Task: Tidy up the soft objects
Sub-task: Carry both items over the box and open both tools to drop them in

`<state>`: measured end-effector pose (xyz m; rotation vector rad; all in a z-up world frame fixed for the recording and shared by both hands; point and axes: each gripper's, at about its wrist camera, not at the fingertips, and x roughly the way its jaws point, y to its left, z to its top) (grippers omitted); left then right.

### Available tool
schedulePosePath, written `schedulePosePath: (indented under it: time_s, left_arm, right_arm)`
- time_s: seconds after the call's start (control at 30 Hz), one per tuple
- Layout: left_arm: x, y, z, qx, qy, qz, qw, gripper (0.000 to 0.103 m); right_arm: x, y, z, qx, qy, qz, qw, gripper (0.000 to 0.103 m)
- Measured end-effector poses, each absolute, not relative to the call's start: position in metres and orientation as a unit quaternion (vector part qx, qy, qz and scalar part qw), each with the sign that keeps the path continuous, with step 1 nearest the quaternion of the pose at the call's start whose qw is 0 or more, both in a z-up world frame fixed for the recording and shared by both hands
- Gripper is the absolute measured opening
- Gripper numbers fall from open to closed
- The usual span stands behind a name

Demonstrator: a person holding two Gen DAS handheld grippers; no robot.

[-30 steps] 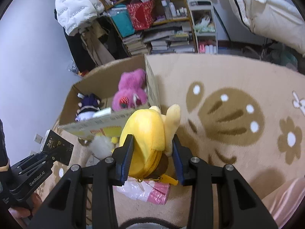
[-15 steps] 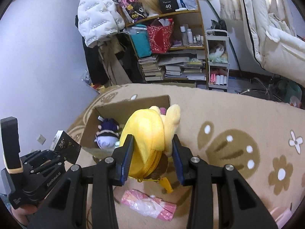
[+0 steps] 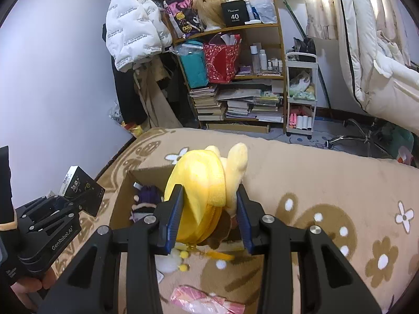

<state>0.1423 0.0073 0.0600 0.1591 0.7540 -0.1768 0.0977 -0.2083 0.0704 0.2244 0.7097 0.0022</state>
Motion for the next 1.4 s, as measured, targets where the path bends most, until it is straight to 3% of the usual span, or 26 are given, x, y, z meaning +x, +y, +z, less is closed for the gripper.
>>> schedulePosePath:
  time_s: [0.47, 1.07, 1.13, 1.17, 1.2, 1.3, 1.4]
  left_arm:
    - [0.177, 0.001, 0.040, 0.049, 0.394, -0.097, 0.913, 0.020]
    - [0.192, -0.004, 0.002, 0.062, 0.426, -0.095, 0.898, 0.024]
    - [0.191, -0.001, 0.002, 0.064, 0.427, -0.091, 0.898, 0.026]
    - [0.191, 0.000, 0.001, 0.064, 0.430, -0.088, 0.896, 0.026]
    - [0.191, 0.002, 0.000, 0.063, 0.433, -0.084, 0.895, 0.029]
    - [0.188, 0.008, -0.001, 0.064, 0.436, -0.075, 0.895, 0.039]
    - [0.182, 0.014, 0.003, 0.067, 0.422, -0.060, 0.902, 0.075]
  right_arm:
    - [0.134, -0.196, 0.069, 0.126, 0.352, 0.014, 0.927, 0.042]
    - [0.162, -0.184, 0.023, 0.109, 0.430, 0.011, 0.896, 0.045]
    - [0.161, -0.185, 0.022, 0.108, 0.432, 0.012, 0.895, 0.049]
    - [0.160, -0.185, 0.021, 0.106, 0.432, 0.011, 0.895, 0.058]
    - [0.160, -0.186, 0.021, 0.106, 0.433, 0.010, 0.895, 0.067]
    - [0.159, -0.188, 0.020, 0.108, 0.437, 0.014, 0.893, 0.069]
    - [0.155, -0.192, 0.020, 0.105, 0.436, 0.010, 0.894, 0.076]
